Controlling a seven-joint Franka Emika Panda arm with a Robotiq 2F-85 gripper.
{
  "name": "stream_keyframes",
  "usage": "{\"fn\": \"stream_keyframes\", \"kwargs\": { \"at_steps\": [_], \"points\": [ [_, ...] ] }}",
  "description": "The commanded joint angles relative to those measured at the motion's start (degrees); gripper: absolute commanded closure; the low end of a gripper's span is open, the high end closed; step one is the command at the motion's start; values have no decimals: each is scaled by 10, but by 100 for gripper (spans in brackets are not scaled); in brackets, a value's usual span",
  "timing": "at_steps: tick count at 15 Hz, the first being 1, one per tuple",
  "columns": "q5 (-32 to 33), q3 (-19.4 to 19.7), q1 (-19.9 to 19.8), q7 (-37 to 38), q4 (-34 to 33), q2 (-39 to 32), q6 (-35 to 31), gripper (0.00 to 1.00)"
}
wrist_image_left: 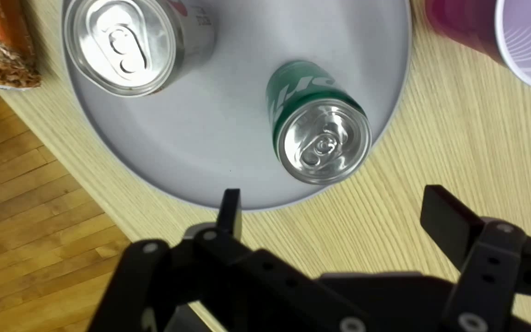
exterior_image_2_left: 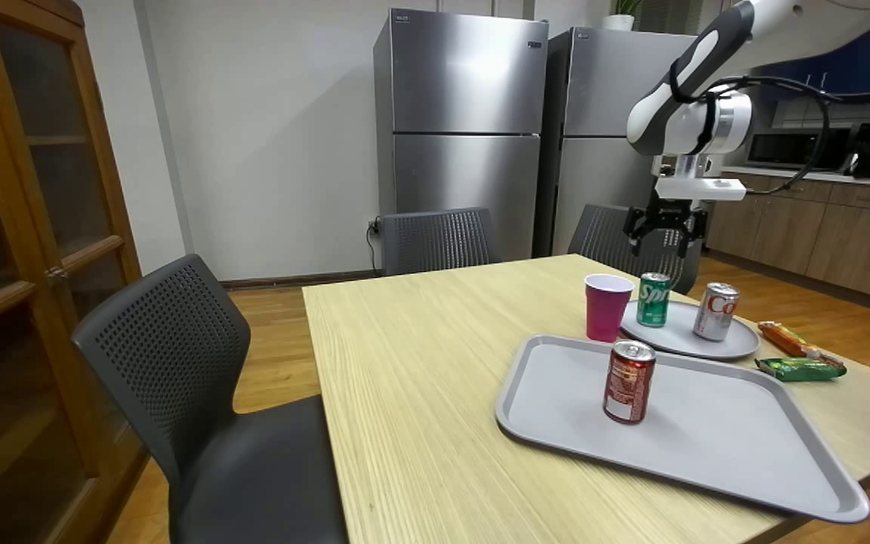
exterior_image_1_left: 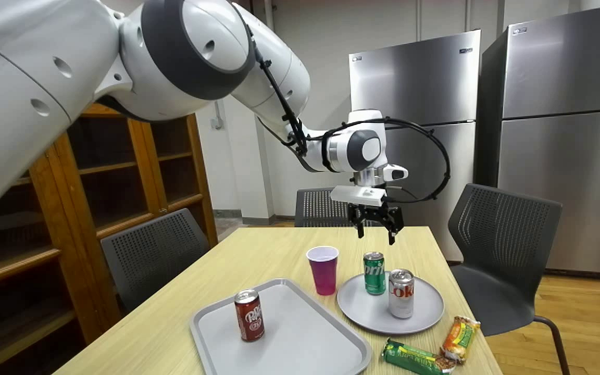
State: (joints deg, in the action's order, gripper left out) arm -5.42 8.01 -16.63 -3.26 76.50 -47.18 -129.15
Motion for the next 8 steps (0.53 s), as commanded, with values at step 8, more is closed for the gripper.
{"fn": "stream_keyframes", "kwargs": {
  "at_steps": [8],
  "points": [
    [-9,-13,-6,-31,229,175,-115,0]
  ]
}}
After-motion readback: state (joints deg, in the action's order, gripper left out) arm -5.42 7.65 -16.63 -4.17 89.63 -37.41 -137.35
